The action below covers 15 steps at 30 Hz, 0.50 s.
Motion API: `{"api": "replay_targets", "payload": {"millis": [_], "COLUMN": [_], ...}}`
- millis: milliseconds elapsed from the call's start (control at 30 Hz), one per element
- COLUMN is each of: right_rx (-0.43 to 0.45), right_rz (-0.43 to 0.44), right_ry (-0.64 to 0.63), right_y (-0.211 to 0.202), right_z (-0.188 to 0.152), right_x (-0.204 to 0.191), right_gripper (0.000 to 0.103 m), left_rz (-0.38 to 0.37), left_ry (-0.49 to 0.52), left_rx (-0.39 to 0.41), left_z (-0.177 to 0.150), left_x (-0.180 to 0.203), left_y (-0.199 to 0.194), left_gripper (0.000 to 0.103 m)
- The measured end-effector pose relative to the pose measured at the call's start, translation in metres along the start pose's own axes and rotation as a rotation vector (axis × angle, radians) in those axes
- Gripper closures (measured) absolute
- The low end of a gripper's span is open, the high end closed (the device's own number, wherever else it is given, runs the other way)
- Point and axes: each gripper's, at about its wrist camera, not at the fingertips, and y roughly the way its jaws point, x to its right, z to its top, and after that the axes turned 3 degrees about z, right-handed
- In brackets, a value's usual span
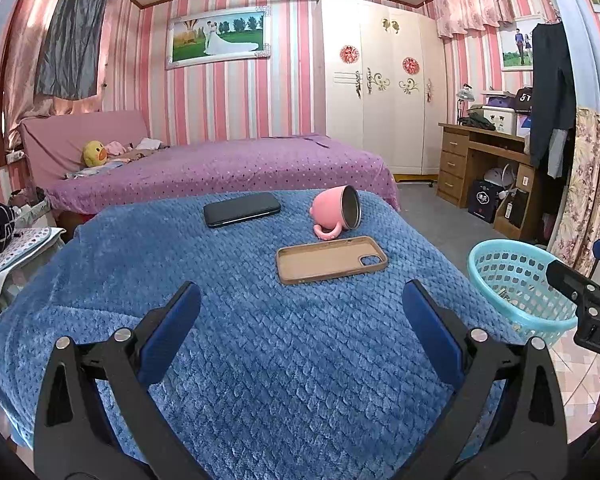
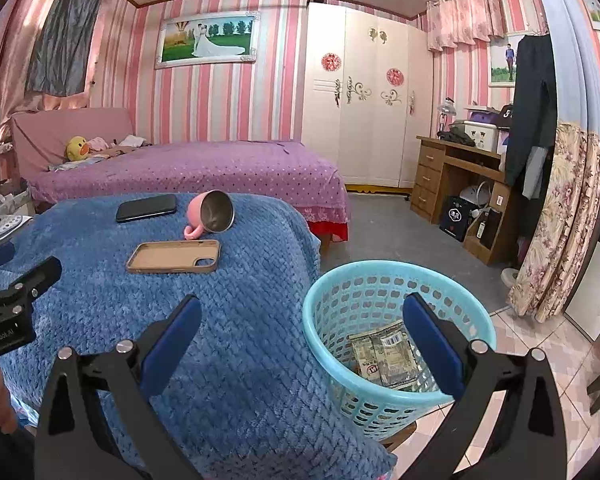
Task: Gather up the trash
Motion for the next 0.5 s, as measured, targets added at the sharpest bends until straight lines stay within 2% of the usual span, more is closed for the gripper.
{"api": "replay_targets", "payload": {"millis": [500], "right_rx": [0.009], "right_rz": [-0.003], "right_ry": [-0.006], "right_y": [0.0002], "right_z": [0.0009], "right_x": [-0.003], "right_gripper": [0.005], "left_rz": [0.001], "left_ry": [0.007], "left_rx": [-0.004], "left_z": [-0.0014], "left_x": [0.0007], "left_y": [0.0005], "left_gripper": [0.005]}}
